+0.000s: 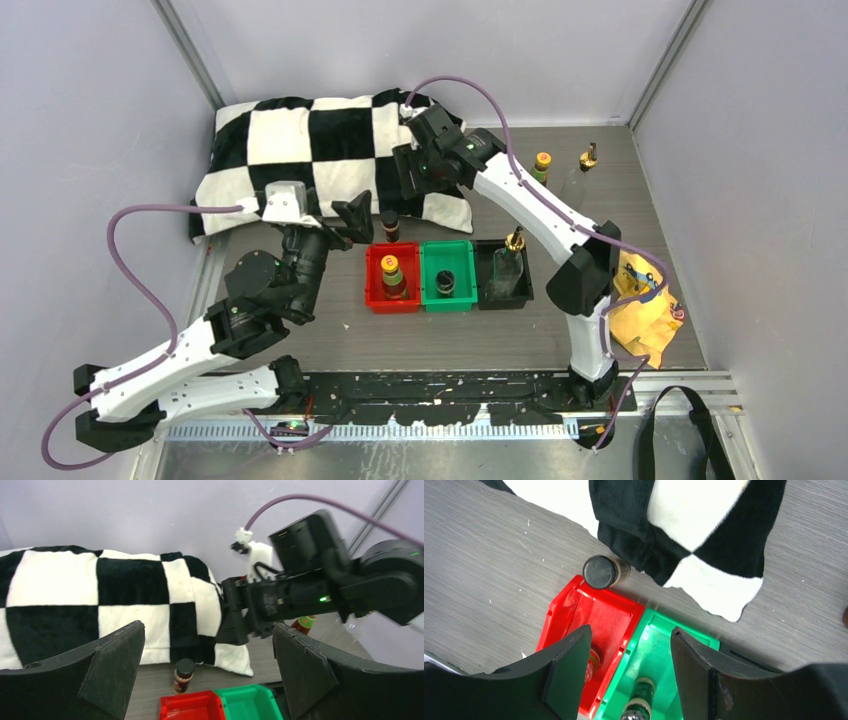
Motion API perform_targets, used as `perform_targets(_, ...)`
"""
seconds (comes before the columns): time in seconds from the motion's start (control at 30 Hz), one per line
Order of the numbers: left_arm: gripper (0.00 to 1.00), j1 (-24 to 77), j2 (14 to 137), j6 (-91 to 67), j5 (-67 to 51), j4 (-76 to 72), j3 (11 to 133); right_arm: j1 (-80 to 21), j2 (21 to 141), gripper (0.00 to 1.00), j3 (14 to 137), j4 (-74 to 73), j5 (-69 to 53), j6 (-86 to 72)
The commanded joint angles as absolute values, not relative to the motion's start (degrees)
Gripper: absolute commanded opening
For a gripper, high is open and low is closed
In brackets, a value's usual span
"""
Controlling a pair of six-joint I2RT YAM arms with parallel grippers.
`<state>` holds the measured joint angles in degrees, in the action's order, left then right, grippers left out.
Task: Organize the condiment bottles
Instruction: Pick up the bottle from the center of the board.
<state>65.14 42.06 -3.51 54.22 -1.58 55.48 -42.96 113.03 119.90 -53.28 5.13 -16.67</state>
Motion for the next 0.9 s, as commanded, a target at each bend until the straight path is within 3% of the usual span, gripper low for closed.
perform_targets(0.0, 1.0, 65.36, 45.73, -0.4, 53.0, -13.21, 58.04, -42.58, 116.51, 0.65, 128.13, -54.29, 1.36, -15.88)
perform_targets(0.47, 1.0, 65.26, 46.56, -0.26, 53.33, -17.31, 55.11, -42.37, 129.55, 0.64, 143.3, -60.03, -2.57, -13.69)
perform_targets(0.87, 1.0, 65.3, 46.23, 1.23, 52.26, -18.63, 54.62, -43.28, 132.78, 0.64, 142.46, -60.24, -4.9, -13.13)
